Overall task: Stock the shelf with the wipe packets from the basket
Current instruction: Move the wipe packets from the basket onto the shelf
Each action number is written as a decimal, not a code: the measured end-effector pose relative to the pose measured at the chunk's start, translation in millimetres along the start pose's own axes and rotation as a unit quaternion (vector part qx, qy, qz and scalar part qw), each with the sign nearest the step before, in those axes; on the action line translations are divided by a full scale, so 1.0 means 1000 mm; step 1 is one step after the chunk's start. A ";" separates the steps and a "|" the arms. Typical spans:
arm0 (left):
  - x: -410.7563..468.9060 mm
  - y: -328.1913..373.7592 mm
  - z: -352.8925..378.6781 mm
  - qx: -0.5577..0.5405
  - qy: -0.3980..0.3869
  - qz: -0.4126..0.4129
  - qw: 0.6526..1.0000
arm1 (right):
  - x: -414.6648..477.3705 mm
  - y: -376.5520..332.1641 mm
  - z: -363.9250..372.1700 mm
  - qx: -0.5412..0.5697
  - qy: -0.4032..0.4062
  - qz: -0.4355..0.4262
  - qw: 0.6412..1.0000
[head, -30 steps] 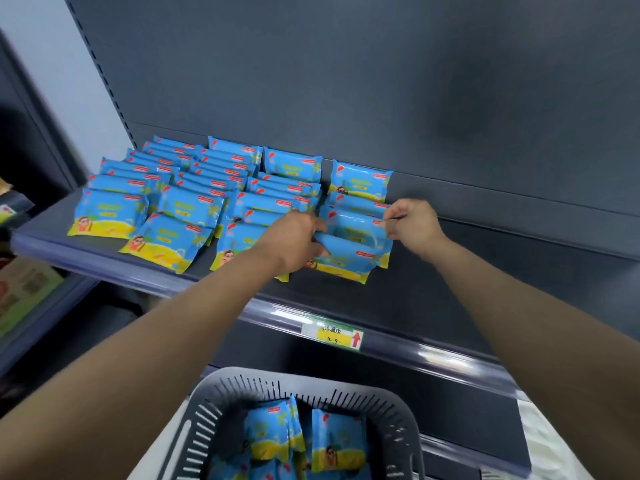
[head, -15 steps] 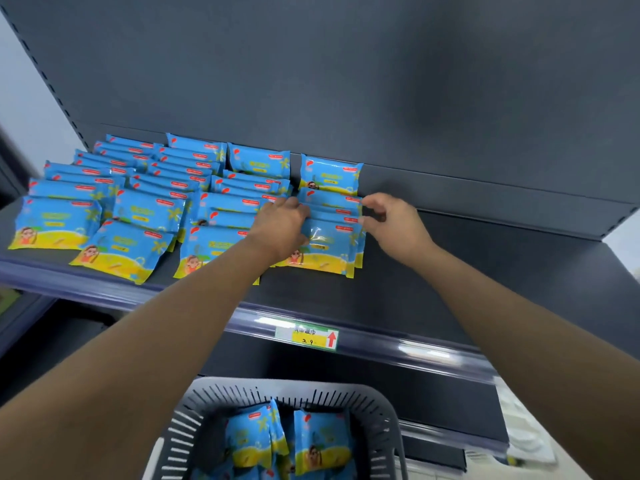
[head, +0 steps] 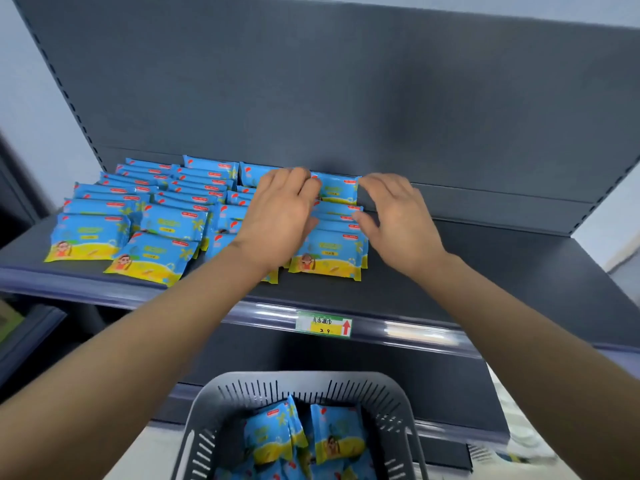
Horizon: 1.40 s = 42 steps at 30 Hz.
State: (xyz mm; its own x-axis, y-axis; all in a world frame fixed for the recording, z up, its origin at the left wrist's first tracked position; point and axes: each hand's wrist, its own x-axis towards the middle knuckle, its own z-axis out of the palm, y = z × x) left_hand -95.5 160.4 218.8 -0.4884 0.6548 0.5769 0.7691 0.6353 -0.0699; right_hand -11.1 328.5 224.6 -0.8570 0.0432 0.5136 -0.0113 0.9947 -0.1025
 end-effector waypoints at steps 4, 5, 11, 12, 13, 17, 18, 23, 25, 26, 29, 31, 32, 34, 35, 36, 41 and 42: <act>-0.008 0.004 -0.036 0.006 0.046 0.006 0.999 | -0.007 -0.027 -0.029 -0.017 0.067 -0.011 0.998; -0.011 0.005 -0.044 0.004 0.058 0.006 0.998 | -0.010 -0.033 -0.035 -0.024 0.086 -0.010 0.996; -0.040 0.021 -0.084 -0.003 0.121 0.017 0.992 | -0.031 -0.059 -0.059 -0.030 0.166 -0.029 0.985; -0.046 0.024 -0.087 -0.005 0.123 0.017 0.992 | -0.036 -0.062 -0.060 -0.026 0.171 -0.033 0.984; -0.054 0.028 -0.089 -0.005 0.121 0.017 0.993 | -0.041 -0.064 -0.061 -0.020 0.174 -0.037 0.984; -0.084 0.043 -0.089 0.002 0.092 0.009 0.996 | -0.065 -0.068 -0.058 0.004 0.161 -0.060 0.985; -0.092 0.048 -0.087 0.001 0.080 0.005 0.997 | -0.072 -0.068 -0.054 0.011 0.153 -0.066 0.986; -0.134 0.072 -0.053 -0.026 -0.012 0.001 1.000 | -0.120 -0.061 -0.017 0.035 0.077 -0.094 0.992; -0.158 0.079 -0.033 -0.043 -0.067 -0.011 0.997 | -0.142 -0.057 0.005 0.053 0.025 -0.107 0.992; -0.171 0.080 -0.023 -0.049 -0.100 -0.023 0.994 | -0.153 -0.055 0.017 0.064 -0.007 -0.113 0.992; -0.214 0.080 0.007 -0.055 -0.225 -0.078 0.970 | -0.182 -0.050 0.059 0.076 -0.130 -0.136 0.979; -0.241 0.074 0.025 -0.042 -0.292 -0.109 0.949 | -0.201 -0.050 0.086 0.081 -0.219 -0.147 0.961; -0.252 0.071 0.032 -0.035 -0.322 -0.116 0.939 | -0.210 -0.050 0.098 0.087 -0.250 -0.151 0.952; -0.271 0.065 0.047 -0.022 -0.368 -0.117 0.922 | -0.225 -0.052 0.120 0.085 -0.300 -0.159 0.937; -0.279 0.062 0.054 -0.019 -0.385 -0.115 0.916 | -0.231 -0.054 0.130 0.081 -0.322 -0.163 0.929; -0.287 0.059 0.061 -0.019 -0.402 -0.112 0.909 | -0.237 -0.055 0.140 0.077 -0.343 -0.163 0.922; -0.316 0.050 0.092 -0.011 -0.494 -0.093 0.865 | -0.261 -0.065 0.183 0.077 -0.455 -0.105 0.881; -0.321 0.048 0.099 -0.008 -0.510 -0.087 0.856 | -0.264 -0.067 0.191 0.085 -0.473 -0.086 0.873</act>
State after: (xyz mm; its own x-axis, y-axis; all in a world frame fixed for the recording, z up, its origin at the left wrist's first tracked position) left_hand 57.4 21.2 -49.8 -0.6958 0.5726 -0.4337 0.6491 0.7597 -0.0384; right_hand 117.7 232.9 -67.1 -0.8760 -0.2820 -0.3913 -0.1891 0.9471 -0.2592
